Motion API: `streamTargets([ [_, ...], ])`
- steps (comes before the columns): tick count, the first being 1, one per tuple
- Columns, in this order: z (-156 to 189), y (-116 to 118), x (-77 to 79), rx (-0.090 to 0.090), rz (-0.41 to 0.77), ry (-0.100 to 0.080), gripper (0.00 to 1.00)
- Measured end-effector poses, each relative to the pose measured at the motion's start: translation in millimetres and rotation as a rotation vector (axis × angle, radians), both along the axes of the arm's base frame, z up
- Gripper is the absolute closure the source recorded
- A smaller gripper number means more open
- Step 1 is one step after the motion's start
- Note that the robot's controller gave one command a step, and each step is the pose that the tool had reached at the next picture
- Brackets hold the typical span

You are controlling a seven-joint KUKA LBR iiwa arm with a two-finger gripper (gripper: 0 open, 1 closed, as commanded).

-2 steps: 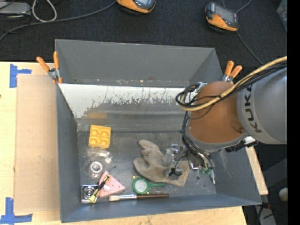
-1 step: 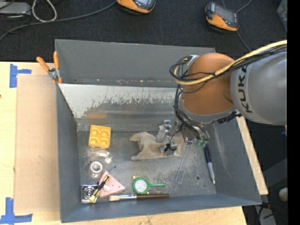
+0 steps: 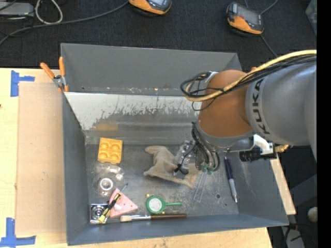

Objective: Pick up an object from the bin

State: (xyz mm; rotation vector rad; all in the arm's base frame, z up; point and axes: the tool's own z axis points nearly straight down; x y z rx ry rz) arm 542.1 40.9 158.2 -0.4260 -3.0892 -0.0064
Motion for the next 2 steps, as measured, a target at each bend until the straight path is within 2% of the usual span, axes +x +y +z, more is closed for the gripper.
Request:
streamTargets([
  [1,5.2,-4.1,-5.4,0.005,0.22,-0.009,1.0],
  [2,29.3,-1.1,-9.9,0.009,0.343,-0.01,1.0],
])
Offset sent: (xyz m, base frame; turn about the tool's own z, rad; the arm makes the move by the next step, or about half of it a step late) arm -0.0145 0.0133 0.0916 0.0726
